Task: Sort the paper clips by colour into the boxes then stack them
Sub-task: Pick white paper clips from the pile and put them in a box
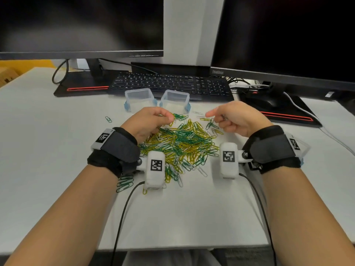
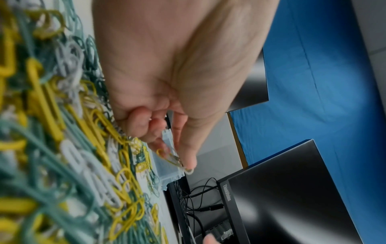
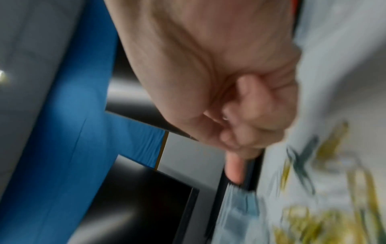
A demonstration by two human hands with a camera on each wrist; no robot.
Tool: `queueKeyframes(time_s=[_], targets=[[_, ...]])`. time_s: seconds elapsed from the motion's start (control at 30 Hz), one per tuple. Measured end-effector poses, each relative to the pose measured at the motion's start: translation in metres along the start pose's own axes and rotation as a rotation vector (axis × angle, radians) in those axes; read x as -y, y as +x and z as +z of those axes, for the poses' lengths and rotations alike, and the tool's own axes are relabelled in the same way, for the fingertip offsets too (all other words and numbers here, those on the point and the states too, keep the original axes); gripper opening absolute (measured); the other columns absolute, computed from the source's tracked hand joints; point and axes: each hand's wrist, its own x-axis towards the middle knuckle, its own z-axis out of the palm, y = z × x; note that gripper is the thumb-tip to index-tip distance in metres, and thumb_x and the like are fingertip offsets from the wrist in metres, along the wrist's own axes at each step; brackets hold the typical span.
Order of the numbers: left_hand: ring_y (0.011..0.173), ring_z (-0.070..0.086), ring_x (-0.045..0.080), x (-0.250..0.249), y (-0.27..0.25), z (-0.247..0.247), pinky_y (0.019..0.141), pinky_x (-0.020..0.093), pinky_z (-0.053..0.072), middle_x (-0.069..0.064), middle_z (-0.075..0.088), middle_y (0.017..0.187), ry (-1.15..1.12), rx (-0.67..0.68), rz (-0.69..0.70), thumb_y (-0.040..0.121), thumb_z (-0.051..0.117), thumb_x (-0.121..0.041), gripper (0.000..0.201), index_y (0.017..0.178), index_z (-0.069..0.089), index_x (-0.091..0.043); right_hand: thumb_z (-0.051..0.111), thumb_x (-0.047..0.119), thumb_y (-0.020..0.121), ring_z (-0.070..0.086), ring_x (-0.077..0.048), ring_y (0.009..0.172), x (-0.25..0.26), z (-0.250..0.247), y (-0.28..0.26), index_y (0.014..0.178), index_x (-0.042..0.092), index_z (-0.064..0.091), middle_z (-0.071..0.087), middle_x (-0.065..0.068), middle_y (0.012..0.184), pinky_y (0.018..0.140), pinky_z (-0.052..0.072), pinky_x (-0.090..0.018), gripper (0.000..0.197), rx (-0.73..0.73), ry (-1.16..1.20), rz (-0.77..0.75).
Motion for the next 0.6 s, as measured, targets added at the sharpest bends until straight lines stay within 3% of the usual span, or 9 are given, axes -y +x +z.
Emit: queueKeyframes(time_s=[0.07,0.13,0.2,0.33,0.47,0.6], targets=[[0.06,0.036,0.009,0.002,0.002,0.0,0.054,0.021,0.03,0.0,0.059,0.081,-0.032,-0.016,-0.002,0.09,0.062,-0.012,0.007,0.085,0.064,-0.016,0.064,0.015,0.089,0.028,-0.012,0.044,0.0,-0.001,-0.001,0.087,0.003,0.064,0.039,-0.002,0.059,0.037,0.023,-0.021,0.012,-0.068,-0.288,0.034],[0.059,0.035,0.009,0.003,0.003,0.0,0.052,0.02,0.031,0.001,0.056,0.079,-0.065,-0.042,0.003,0.091,0.061,-0.011,0.007,0.086,0.064,-0.014,0.069,0.028,0.085,0.033,-0.016,0.04,-0.003,-0.002,-0.001,0.066,0.008,0.055,0.043,-0.004,0.052,0.044,0.03,-0.024,0.032,-0.144,-0.601,0.011],[0.058,0.034,0.009,0.003,0.004,-0.001,0.051,0.02,0.031,0.001,0.053,0.076,-0.092,-0.064,0.007,0.091,0.061,-0.012,0.006,0.088,0.065,-0.015,0.072,0.039,0.082,0.034,-0.018,0.037,-0.004,-0.001,-0.004,0.056,0.011,0.043,0.042,-0.003,0.047,0.048,0.032,-0.023,0.047,-0.186,-0.745,-0.008],[0.058,0.038,0.007,0.001,0.002,0.001,0.05,0.017,0.033,-0.009,0.063,0.068,-0.106,-0.046,0.015,0.092,0.058,-0.011,0.011,0.095,0.068,-0.015,0.078,0.043,0.076,0.038,-0.016,0.043,-0.006,0.004,-0.008,0.059,0.012,0.043,0.043,-0.002,0.052,0.048,0.032,-0.025,0.05,-0.161,-0.861,0.012],[0.063,0.042,0.006,-0.001,0.0,0.003,0.053,0.016,0.036,-0.005,0.066,0.079,-0.106,-0.037,0.021,0.094,0.056,-0.011,0.014,0.094,0.069,-0.017,0.076,0.037,0.08,0.041,-0.014,0.053,-0.006,0.01,-0.008,0.065,0.012,0.044,0.045,-0.003,0.063,0.049,0.032,-0.025,0.043,-0.153,-0.895,-0.011],[0.06,0.047,0.005,-0.004,-0.001,0.006,0.048,0.014,0.038,-0.002,0.063,0.079,-0.227,-0.027,-0.035,0.095,0.053,-0.009,0.015,0.104,0.066,-0.008,0.067,0.036,0.088,0.041,-0.014,0.053,-0.009,0.012,-0.004,0.067,0.013,0.046,0.045,-0.002,0.063,0.05,0.031,-0.025,0.038,-0.107,-0.911,-0.027]])
